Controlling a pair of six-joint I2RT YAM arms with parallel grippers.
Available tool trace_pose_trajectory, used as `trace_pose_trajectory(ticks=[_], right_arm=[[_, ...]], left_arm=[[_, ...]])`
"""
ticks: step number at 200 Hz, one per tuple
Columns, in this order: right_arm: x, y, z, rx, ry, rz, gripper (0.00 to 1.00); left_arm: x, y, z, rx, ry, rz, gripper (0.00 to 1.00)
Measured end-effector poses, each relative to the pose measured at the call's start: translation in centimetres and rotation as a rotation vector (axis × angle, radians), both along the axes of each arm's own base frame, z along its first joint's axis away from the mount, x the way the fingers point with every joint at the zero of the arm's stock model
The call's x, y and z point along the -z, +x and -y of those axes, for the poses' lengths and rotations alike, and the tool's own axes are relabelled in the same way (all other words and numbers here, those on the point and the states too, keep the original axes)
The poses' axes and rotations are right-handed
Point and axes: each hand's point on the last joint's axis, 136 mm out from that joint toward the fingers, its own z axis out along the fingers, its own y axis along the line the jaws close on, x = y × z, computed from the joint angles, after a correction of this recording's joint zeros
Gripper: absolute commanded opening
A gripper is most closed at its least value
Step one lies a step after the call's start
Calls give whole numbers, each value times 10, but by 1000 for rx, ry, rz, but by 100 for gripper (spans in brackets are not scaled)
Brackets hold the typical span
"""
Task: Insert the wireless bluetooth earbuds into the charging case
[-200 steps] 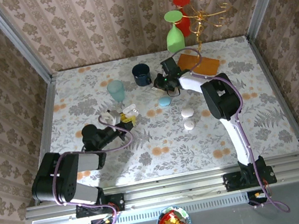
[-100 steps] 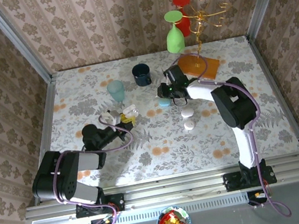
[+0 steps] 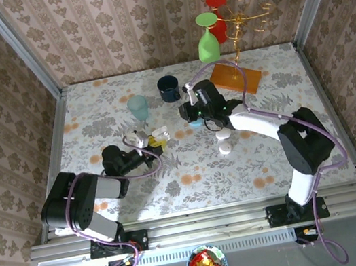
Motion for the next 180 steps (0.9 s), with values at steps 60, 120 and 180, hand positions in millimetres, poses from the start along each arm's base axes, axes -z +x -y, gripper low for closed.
trace_pose_trajectory(ticks=[60,120,180], right_arm=[[-52,-39,-19,-106,-70,172,22],[-51,-67,-39,-212,-128,208,22],[-50,-82,-55,-274,-143,224,22]], left_arm=[[1,2,6,21,1,-3,2],[-6,3,11,40,-7,15,2],[-7,0,13,59,-9,16,2]])
